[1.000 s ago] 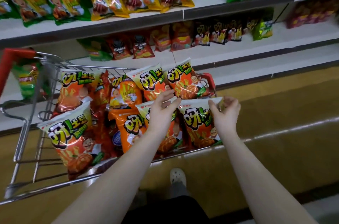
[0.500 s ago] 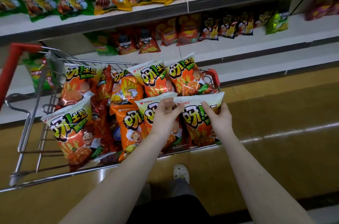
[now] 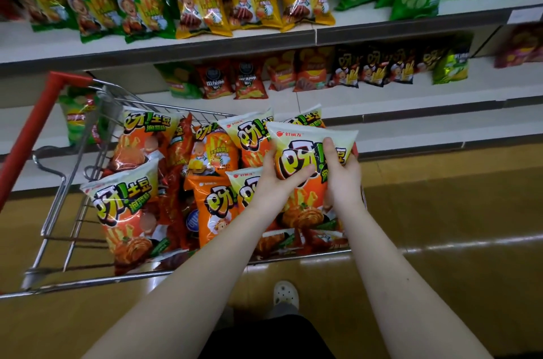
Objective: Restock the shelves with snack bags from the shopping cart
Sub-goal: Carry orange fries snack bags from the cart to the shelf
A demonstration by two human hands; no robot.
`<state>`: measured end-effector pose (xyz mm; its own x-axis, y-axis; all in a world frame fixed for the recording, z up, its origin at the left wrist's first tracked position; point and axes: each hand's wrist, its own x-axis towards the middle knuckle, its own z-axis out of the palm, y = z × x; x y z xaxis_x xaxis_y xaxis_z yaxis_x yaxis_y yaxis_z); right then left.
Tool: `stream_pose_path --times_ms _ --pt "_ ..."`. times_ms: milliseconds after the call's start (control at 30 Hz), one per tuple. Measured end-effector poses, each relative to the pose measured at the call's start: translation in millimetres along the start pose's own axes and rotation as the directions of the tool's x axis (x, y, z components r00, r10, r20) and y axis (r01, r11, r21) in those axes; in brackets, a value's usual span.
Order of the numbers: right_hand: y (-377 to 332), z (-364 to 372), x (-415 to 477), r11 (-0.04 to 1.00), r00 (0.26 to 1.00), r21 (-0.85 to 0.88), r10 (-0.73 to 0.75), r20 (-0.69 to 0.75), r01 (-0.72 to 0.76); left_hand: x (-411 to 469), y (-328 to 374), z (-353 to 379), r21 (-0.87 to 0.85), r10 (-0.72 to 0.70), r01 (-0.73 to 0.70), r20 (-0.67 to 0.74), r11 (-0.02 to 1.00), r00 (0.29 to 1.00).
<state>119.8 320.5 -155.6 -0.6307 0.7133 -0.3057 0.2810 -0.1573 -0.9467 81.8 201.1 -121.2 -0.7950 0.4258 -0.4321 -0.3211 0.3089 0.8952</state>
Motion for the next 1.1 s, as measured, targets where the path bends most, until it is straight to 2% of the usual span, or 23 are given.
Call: stream_pose_path --times_ms 200,233,300,367,467,567,667,767,933,1100 --pt "-5.4 17.6 16.6 0.989 0.986 0.034 0.141 0.086 -0.144 15.2 -10.2 -11.6 -0.035 0.008 -0.015 -0.194 0.999 0.981" --pt "-4.5 15.5 24.9 0.992 0.989 -0.015 0.128 0.070 -0.127 17.3 -10.3 -15.0 -0.044 -0.002 -0.008 -0.218 0.999 0.976" --pt "0.7 10.6 45.8 0.974 0.999 -0.224 0.024 0.031 -0.017 23.6 -10.0 -23.3 -0.049 -0.010 -0.003 -0.262 0.999 0.965" --pt "12.4 6.6 74.1 0.909 0.998 -0.412 -0.069 0.007 0.065 30.5 -8.8 -30.5 -0.057 -0.021 0.005 -0.293 0.998 0.956" --pt "20.4 9.7 109.0 0.798 0.999 -0.601 -0.034 0.029 0.044 41.6 -6.8 -35.2 -0.066 -0.036 0.015 -0.332 0.998 0.943" --pt "25.7 20.0 130.4 0.733 0.994 -0.680 0.055 0.093 0.023 48.1 -4.9 -36.9 -0.062 -0.052 0.032 -0.359 0.998 0.932" --pt "27.0 28.2 136.5 0.765 0.976 -0.644 0.153 0.153 -0.019 51.2 -4.3 -39.5 -0.068 -0.077 0.055 -0.372 0.996 0.925" --pt "26.1 25.2 130.7 0.795 0.977 -0.606 0.150 0.154 -0.027 50.5 -2.3 -39.6 -0.091 -0.105 0.076 -0.379 0.993 0.919" --pt "1.6 7.7 110.9 0.847 0.997 -0.530 0.006 0.082 0.038 49.8 8.3 -42.3 -0.128 -0.118 0.071 -0.408 0.989 0.905" --pt "-34.6 8.5 87.1 0.904 0.991 -0.407 -0.130 0.038 0.134 47.7 27.5 -55.0 -0.159 -0.056 -0.009 -0.402 0.987 0.914"
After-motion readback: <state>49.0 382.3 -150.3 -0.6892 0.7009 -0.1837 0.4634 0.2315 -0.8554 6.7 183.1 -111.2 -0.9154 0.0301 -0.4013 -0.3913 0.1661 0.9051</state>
